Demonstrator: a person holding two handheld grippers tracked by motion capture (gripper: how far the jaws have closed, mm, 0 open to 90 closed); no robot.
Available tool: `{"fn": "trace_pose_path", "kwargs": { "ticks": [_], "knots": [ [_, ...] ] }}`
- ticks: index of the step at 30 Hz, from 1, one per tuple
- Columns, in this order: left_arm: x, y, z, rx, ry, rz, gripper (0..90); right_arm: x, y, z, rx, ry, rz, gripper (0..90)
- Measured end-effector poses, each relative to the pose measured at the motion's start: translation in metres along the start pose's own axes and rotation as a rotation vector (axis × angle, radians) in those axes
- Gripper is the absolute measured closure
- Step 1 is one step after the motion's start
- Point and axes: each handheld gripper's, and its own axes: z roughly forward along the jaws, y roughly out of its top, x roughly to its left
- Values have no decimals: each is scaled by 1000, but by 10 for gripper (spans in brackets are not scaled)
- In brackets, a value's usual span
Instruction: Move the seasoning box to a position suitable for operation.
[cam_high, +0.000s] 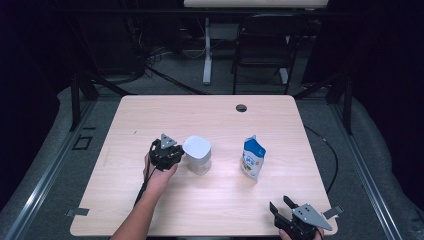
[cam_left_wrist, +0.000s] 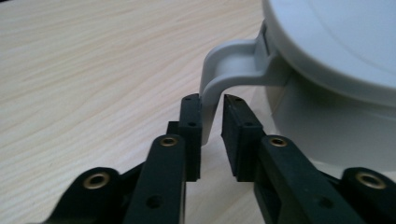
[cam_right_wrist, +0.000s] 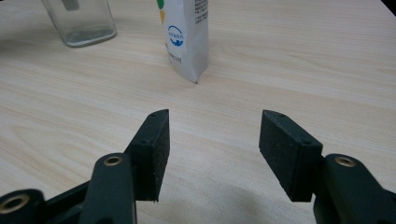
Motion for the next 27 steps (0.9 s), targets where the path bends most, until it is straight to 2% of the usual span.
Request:
{"fn": "trace_pose_path", "kwargs": {
  "ticks": [3, 10, 12, 13, 17, 21, 24, 27],
  "knots": [
    [0, -1, -1, 22, 6, -4, 809, 0, 0, 0, 2, -1, 0, 430],
    [0, -1, -6, 14, -6, 4, 815, -2, -1, 1, 7, 1, 14, 430],
    [2, -1, -4, 14, -14, 8, 812, -2, -1, 1, 8, 1, 20, 430],
    [3, -1, -3, 16, -11, 15, 782, -1, -2, 2, 6, 2, 23, 430],
    [3, -1, 2, 17, -26, 11, 788, -2, -1, 2, 4, 1, 22, 429],
    [3, -3, 5, 20, -19, 20, 814, -3, -2, 2, 4, -1, 25, 428],
    [1, -3, 3, 30, -4, 46, 820, -4, -2, 2, 3, 3, 37, 428],
    [-1, -4, 1, 32, -1, 36, 821, -4, -3, 2, 12, -1, 34, 428]
  ]
}}
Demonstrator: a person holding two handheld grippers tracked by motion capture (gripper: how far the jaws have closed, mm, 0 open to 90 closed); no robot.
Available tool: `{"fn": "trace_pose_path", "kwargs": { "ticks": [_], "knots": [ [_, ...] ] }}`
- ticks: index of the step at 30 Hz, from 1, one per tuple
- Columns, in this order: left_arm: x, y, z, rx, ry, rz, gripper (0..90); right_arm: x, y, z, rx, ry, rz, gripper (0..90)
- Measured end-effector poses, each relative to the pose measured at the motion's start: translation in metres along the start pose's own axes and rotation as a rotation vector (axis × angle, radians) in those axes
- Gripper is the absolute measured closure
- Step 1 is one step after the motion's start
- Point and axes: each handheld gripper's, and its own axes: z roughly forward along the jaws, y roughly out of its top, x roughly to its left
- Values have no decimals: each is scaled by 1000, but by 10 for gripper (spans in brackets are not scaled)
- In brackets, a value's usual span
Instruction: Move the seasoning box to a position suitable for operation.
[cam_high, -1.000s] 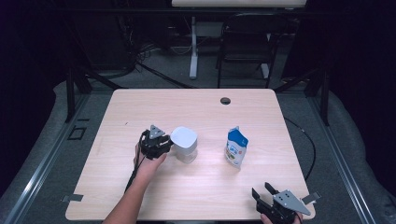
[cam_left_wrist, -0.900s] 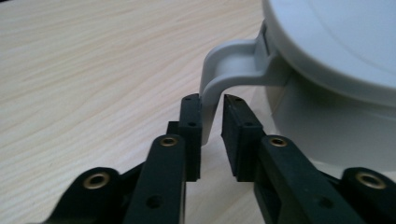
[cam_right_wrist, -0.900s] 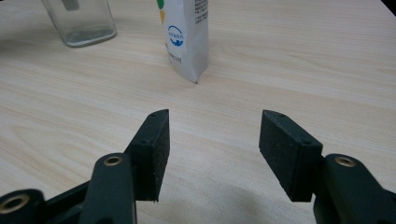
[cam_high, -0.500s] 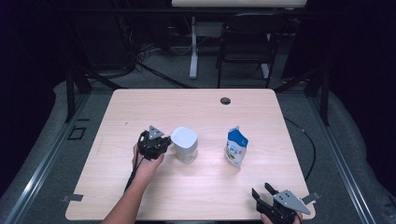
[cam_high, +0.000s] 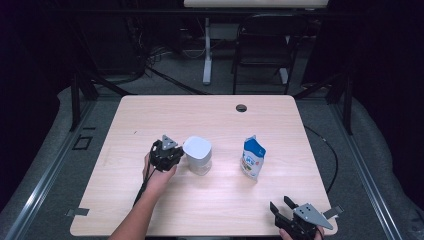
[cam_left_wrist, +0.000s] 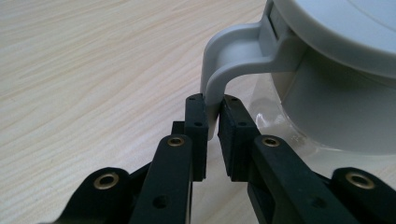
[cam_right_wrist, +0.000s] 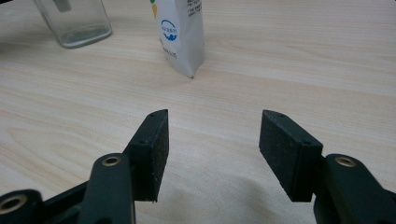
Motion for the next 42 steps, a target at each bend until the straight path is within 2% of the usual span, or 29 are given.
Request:
{"fn": "trace_pose_path", "kwargs": {
  "ticks": [4, 16, 19, 21, 23, 26, 33, 42],
  "knots": [
    [-3, -4, -4, -2, 2, 6, 823, 0, 0, 0, -3, 3, 6, 427],
    [-12, -17, -18, -23, -47, 7, 827, 1, 0, 2, 2, 9, 6, 426],
    [-13, -17, -20, -14, -57, 5, 825, 1, 0, 3, 3, 7, 8, 426],
    [-14, -17, -21, -31, -60, 6, 818, 2, 0, 3, 5, 8, 7, 426],
    [-14, -15, -21, -56, -51, -1, 791, 2, 0, 3, 2, 8, 4, 425],
    [-13, -15, -19, -67, -59, -10, 786, 1, 1, 2, 1, 6, 11, 424],
    [-16, -15, -16, -63, -24, 11, 828, 0, 1, 1, -5, 0, 13, 424],
    [-19, -15, -20, -45, -21, -1, 831, 0, 1, 1, -10, -4, 16, 424]
  ]
}}
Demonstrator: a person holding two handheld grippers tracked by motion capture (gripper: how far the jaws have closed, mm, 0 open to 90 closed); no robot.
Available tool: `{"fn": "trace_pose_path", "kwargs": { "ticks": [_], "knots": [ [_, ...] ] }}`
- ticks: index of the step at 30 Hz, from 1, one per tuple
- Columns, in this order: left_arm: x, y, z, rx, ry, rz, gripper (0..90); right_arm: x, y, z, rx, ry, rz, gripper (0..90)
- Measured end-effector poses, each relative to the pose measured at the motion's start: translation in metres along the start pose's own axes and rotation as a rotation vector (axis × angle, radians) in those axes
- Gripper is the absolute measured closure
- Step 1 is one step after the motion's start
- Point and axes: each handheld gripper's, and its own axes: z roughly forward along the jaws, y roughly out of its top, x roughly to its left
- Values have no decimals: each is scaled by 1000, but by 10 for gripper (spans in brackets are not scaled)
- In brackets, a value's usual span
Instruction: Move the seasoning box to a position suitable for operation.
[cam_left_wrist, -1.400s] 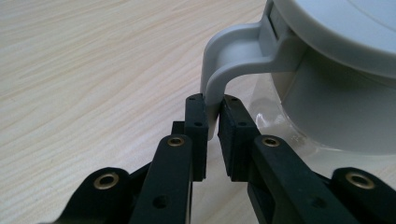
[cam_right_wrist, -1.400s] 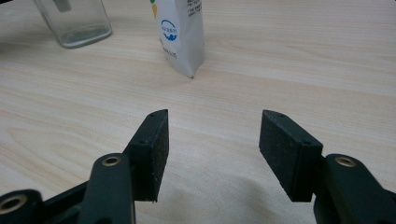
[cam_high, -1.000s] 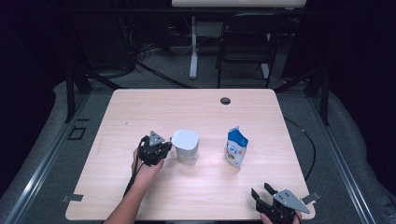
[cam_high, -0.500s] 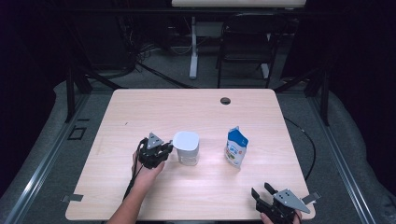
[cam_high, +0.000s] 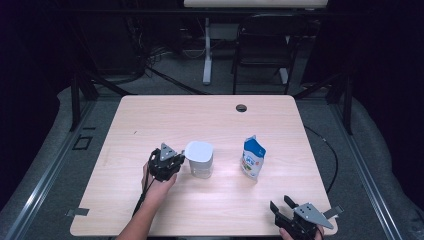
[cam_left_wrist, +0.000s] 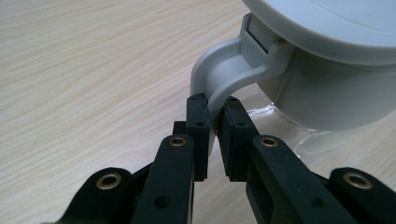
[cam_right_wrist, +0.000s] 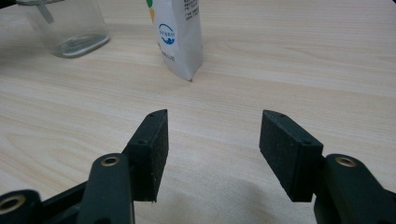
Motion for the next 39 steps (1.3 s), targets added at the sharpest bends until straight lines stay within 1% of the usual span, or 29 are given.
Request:
{"fn": "trace_pose_path", "kwargs": {
  "ticks": [6, 12, 13, 15, 20, 22, 24, 25, 26, 27, 33, 35, 37, 39],
  "knots": [
    [-4, -2, -4, 2, -3, -16, 831, 1, 0, 1, 2, 5, -6, 424],
    [-7, -4, -8, 9, 2, -14, 832, 2, 0, 1, 1, 5, -4, 423],
    [-7, -5, -8, 6, 1, -19, 832, 1, 0, 1, 1, 4, -5, 423],
    [-8, -7, -10, 8, 3, -12, 832, 1, 0, 1, 2, 5, -6, 423],
    [-13, -11, -14, -3, 2, -15, 832, 2, 0, 1, 2, 5, -5, 424],
    [-14, -12, -16, -2, -2, -14, 832, 2, 0, 2, 2, 12, -5, 424],
    [-16, -14, -18, -6, -2, -20, 832, 3, 0, 1, 7, 9, -7, 424],
    [-17, -15, -19, -4, -1, -14, 832, 3, 0, 1, 6, 10, -7, 424],
    [-18, -16, -20, -7, -1, -18, 832, 3, 1, 1, 1, 10, -8, 423],
    [-19, -16, -21, -3, 0, -12, 832, 4, 1, 1, -7, 17, -4, 425],
    [-25, -20, -25, -10, 5, -19, 832, 8, 2, 1, -14, 45, -36, 447],
    [-27, -21, -27, -9, 4, -18, 833, 10, 3, 2, -14, 33, -48, 452],
    [-29, -23, -28, -10, 5, -25, 832, 11, 3, 2, -14, 38, -55, 454],
    [-31, -24, -30, -9, 5, -20, 832, 13, 4, 2, -17, 38, -56, 453]
  ]
}}
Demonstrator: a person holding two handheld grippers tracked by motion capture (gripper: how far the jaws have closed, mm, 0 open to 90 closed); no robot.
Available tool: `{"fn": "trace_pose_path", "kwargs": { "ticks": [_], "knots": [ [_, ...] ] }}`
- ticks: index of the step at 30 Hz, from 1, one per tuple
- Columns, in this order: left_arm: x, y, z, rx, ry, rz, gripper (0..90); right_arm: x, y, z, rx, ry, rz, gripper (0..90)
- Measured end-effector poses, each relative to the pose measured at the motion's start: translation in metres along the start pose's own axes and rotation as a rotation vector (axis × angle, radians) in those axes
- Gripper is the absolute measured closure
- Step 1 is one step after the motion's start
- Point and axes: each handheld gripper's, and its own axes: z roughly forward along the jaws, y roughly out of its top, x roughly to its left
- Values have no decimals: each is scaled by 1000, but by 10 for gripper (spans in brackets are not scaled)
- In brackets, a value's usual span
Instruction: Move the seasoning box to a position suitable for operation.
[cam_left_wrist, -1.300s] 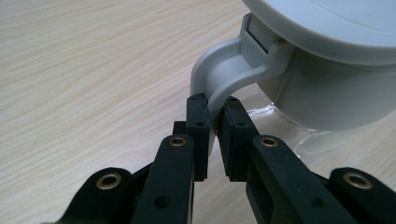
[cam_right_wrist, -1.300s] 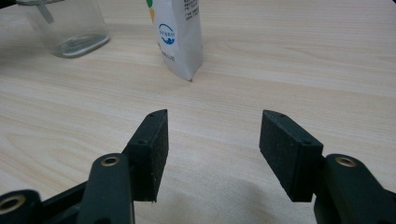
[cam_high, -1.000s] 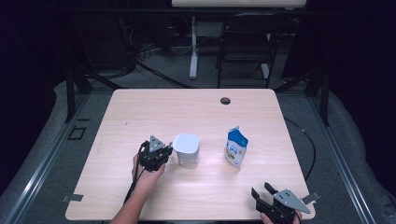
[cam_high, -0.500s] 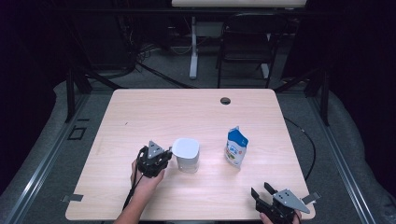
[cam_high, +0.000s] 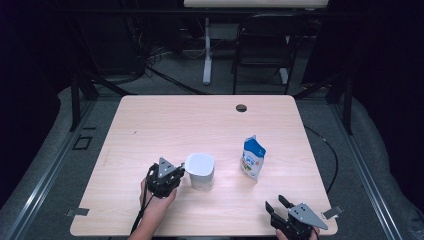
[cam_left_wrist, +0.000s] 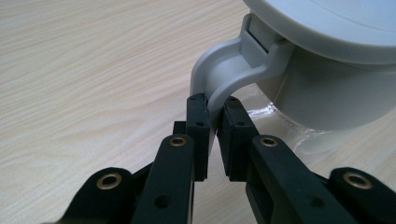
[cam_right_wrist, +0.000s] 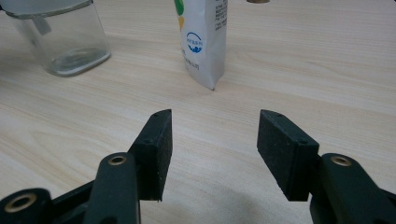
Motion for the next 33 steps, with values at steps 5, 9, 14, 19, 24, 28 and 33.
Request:
{"fn": "trace_pose_path", "kwargs": {
  "ticks": [5, 9, 14, 19, 24, 28, 33],
  "knots": [
    [-5, -4, -4, -6, -5, -4, 831, 3, 1, 0, 3, 2, -17, 452],
    [-9, -7, -8, -3, -11, 7, 832, 6, 2, 0, 4, 6, -31, 453],
    [-13, -12, -13, -17, -7, -1, 832, 8, 2, 0, 1, 8, -53, 456],
    [-19, -17, -19, -22, -3, 7, 833, 10, 4, 0, 1, 4, -53, 456],
    [-23, -21, -23, -27, 0, -1, 832, 12, 4, 0, -1, 9, -61, 456],
    [-27, -24, -26, -33, 1, -1, 832, 13, 5, 0, 3, 9, -68, 455],
    [-31, -28, -30, -37, 10, -7, 832, 13, 5, 1, 7, 13, -59, 457]
  ]
}}
